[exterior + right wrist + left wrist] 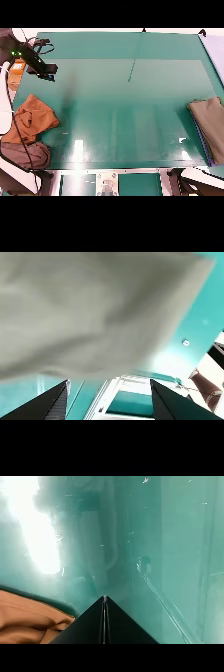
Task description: Fold the shirts.
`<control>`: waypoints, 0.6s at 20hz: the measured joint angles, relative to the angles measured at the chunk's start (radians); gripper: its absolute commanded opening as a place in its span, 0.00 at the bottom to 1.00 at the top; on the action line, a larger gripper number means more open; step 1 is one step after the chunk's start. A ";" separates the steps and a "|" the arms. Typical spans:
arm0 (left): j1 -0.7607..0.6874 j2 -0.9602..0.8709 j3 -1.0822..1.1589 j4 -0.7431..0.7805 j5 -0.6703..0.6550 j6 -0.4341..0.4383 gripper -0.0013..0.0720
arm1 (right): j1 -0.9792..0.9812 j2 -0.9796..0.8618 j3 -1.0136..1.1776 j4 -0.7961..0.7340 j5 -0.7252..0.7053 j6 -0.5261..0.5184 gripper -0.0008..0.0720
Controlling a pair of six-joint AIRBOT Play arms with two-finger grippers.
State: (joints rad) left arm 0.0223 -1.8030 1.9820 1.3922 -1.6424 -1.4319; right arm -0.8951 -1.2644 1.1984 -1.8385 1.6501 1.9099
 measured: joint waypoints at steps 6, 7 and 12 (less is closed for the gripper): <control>0.000 0.004 0.000 -0.017 0.008 0.000 0.05 | 0.054 -0.047 0.148 0.063 -0.056 0.010 0.03; 0.000 0.010 0.000 -0.027 0.009 0.000 0.05 | 0.082 -0.050 0.196 0.099 -0.078 -0.003 0.03; -0.002 0.092 -0.034 -0.103 0.007 -0.010 0.05 | 0.286 -0.037 0.283 0.307 -0.198 -0.036 0.02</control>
State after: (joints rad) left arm 0.0200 -1.7111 1.9480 1.2896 -1.6356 -1.4418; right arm -0.6094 -1.3010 1.4815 -1.5314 1.4517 1.8736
